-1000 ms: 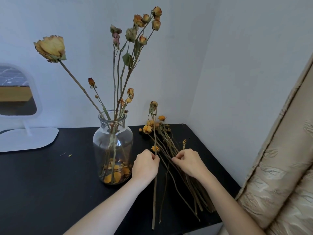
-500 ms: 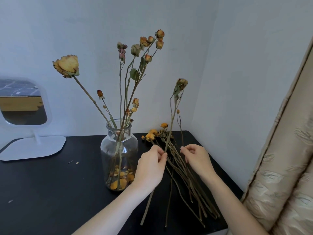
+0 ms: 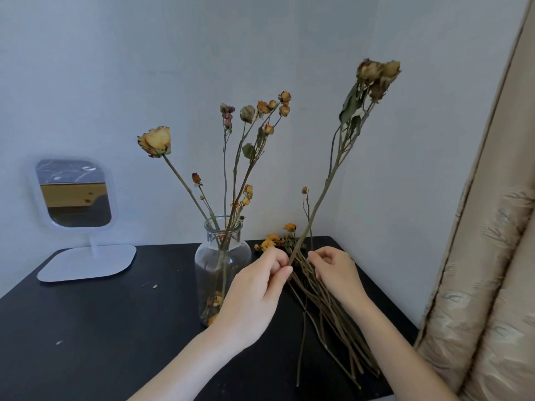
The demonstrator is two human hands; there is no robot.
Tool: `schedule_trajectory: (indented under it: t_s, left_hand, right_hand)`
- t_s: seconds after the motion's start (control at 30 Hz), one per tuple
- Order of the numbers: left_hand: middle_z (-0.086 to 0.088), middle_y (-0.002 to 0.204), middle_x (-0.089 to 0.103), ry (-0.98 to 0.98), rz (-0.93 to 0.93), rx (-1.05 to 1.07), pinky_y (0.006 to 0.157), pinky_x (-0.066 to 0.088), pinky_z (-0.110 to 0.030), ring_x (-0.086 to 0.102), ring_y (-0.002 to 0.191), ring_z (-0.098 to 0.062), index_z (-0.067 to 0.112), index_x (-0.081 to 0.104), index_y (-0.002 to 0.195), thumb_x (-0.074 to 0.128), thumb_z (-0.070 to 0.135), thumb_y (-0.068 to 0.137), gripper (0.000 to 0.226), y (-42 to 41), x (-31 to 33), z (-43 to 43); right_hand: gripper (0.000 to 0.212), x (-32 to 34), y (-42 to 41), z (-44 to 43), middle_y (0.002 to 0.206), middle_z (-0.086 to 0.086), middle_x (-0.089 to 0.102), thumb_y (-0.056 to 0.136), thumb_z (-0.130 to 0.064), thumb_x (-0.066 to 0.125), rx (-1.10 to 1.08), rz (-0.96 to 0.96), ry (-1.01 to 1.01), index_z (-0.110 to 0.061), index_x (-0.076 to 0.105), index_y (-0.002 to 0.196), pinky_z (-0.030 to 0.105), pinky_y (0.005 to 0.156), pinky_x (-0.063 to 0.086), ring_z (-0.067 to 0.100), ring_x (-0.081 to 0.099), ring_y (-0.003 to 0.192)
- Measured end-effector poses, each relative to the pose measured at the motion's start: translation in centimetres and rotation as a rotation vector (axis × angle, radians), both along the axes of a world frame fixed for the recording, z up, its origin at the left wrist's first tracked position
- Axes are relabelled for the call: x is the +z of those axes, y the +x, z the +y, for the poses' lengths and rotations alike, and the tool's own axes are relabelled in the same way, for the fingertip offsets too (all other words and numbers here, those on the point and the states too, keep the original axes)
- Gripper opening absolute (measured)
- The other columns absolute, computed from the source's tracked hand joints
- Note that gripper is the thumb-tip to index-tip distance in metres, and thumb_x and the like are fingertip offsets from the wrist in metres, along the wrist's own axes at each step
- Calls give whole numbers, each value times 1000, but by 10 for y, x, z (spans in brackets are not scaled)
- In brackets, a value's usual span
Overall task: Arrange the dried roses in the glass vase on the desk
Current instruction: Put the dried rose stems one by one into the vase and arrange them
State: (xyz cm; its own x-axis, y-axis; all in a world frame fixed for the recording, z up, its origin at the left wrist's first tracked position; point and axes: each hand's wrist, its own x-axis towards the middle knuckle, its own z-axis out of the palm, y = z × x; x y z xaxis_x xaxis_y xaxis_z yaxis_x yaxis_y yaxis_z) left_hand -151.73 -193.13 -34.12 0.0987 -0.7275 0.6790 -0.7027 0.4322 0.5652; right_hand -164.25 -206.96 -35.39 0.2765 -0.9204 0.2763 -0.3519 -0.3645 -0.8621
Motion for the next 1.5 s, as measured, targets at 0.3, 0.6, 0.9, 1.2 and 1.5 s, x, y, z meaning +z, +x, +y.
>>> schedule_trajectory:
  t_s: [0.3, 0.6, 0.9, 1.2, 1.5]
  left_hand:
    - [5, 68, 53, -127, 152, 36, 54, 41, -13, 49, 57, -2, 33, 49, 87, 38, 48, 82, 19, 24, 52, 45]
    - [11, 59, 43, -341, 435, 259, 47, 33, -13, 41, 49, 0, 32, 46, 82, 41, 20, 98, 21, 97, 119, 26]
    - [10, 56, 44, -409, 460, 239, 41, 32, -11, 43, 48, -1, 31, 44, 81, 39, 18, 99, 22, 106, 142, 10]
    - [0, 70, 61, -114, 267, 364, 39, 39, -9, 56, 44, -2, 21, 53, 89, 49, 17, 95, 8, 97, 95, -17]
    - [13, 55, 54, 104, -18, 658, 48, 33, -17, 56, 56, -6, 20, 68, 88, 57, 28, 89, 14, 89, 60, -29]
  right_hand:
    - [16, 14, 13, 8, 55, -6, 57, 91, -28, 56, 48, -3, -41, -18, 66, 85, 19, 57, 42, 3, 52, 50]
    - [18, 25, 32, 12, 61, -6, 56, 92, -27, 54, 77, 25, -77, -14, 65, 98, 16, 57, 38, 4, 52, 55]
    - [23, 29, 45, 12, 65, -10, 55, 92, -28, 54, 97, 14, -81, -12, 65, 102, 11, 56, 35, 0, 51, 58]
    - [17, 23, 43, 9, 58, -7, 55, 92, -27, 55, 105, 25, -81, -14, 65, 94, 7, 49, 40, -2, 50, 47]
    - [14, 15, 44, 10, 61, -5, 57, 92, -27, 55, 123, 54, -88, -18, 65, 92, 8, 50, 42, 2, 52, 52]
